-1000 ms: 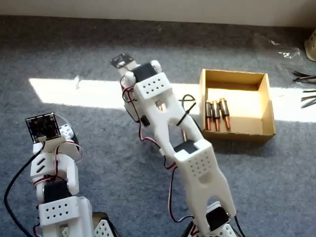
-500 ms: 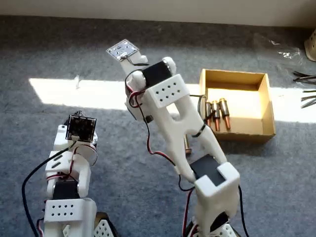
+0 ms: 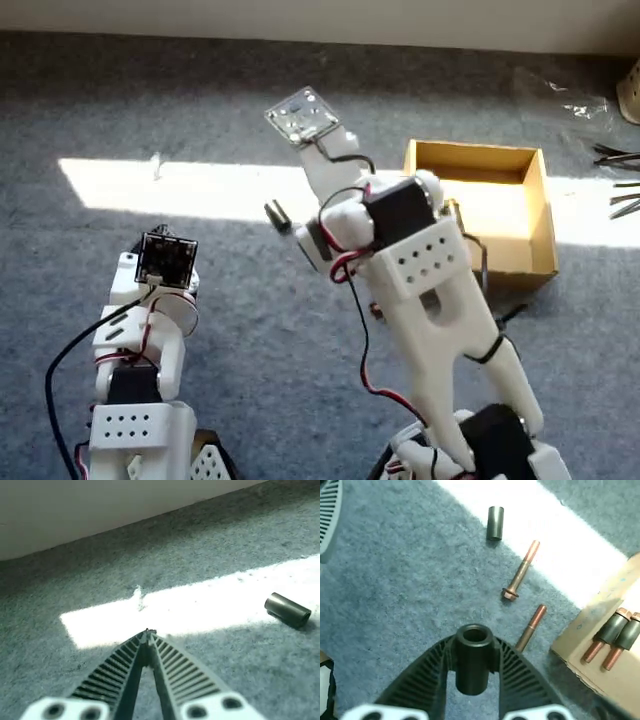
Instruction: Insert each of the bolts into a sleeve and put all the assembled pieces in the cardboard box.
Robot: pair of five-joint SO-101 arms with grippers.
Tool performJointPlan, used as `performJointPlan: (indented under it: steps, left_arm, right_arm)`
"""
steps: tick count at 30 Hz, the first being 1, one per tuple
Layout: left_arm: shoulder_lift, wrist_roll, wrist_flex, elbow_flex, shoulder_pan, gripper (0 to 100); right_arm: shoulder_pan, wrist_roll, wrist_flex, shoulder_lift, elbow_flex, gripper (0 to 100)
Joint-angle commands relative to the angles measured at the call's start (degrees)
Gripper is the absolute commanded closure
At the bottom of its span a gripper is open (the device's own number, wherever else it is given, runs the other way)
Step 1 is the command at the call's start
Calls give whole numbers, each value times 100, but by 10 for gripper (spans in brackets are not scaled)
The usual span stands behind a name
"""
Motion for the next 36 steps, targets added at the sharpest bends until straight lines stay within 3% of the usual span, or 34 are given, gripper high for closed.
performJointPlan:
  steps: [1,7,12,20,30,36]
  left_arm:
    - [-13,-53,53,-75,330,993]
    - [-57,-62,703,-338,629,993]
    - [-13,-62,747,-409,813,993]
    - [-4,-62,2268,-1552,1692,993]
    - [110,-44,2312,-2009,2018,994]
    - [1657,-26,2681,-3240,2158,994]
  right_arm:
    - [207,44,-760,-1007,1165,995]
    - [251,53,-1613,-2105,2791,995]
    - [813,26,-2246,-2668,3741,995]
    - [1209,-167,-3231,-3134,5095,995]
    - [1499,-396,-3354,-4338,5833,995]
    - [1499,-404,-3319,-5130,6316,995]
